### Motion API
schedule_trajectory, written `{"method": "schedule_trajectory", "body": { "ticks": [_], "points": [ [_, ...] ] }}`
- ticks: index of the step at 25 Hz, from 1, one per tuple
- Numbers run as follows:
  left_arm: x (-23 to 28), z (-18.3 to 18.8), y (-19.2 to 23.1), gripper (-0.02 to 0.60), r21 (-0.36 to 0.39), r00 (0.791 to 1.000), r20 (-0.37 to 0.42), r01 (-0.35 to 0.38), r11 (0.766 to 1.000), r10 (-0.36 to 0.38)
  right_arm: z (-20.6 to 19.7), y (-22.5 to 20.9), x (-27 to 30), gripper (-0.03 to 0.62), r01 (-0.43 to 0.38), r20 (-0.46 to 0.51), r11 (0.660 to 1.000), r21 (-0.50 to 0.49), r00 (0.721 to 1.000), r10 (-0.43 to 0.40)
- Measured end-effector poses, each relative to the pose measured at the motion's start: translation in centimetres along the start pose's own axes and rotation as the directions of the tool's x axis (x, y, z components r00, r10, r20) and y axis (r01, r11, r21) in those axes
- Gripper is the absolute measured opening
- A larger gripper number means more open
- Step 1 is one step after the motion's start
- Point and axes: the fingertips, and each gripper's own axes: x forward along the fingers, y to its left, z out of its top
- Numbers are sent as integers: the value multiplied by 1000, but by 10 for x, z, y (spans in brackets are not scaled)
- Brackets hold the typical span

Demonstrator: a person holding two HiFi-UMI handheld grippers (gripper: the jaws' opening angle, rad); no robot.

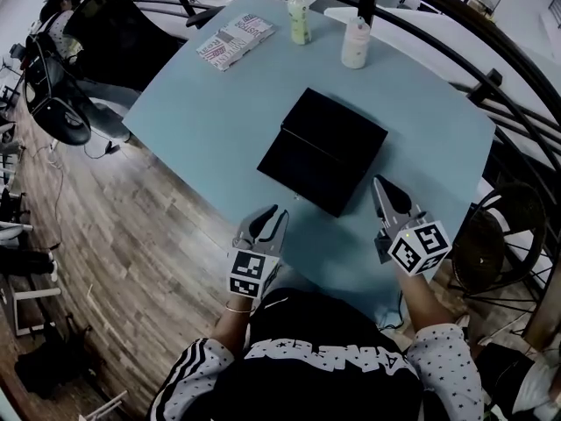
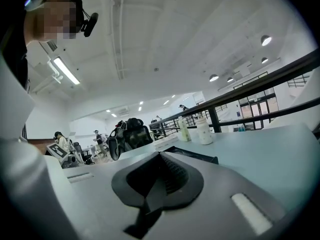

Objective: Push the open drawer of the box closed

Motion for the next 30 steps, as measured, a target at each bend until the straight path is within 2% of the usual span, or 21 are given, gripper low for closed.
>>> {"method": "schedule_trajectory", "body": {
  "ticks": [10,18,30],
  "points": [
    [47,-30,10,0,6,993,-101,61,998,-60,-20,-28,37,3,72,-83,997,-29,994,-74],
    [76,-50,9,0,14,980,-177,99,995,-95,-48,-54,58,3,130,-186,989,-74,972,-142],
    [99,-63,10,0,38,954,-284,111,993,-96,-63,-78,74,6,171,-250,980,-105,949,-192]
  ]
}}
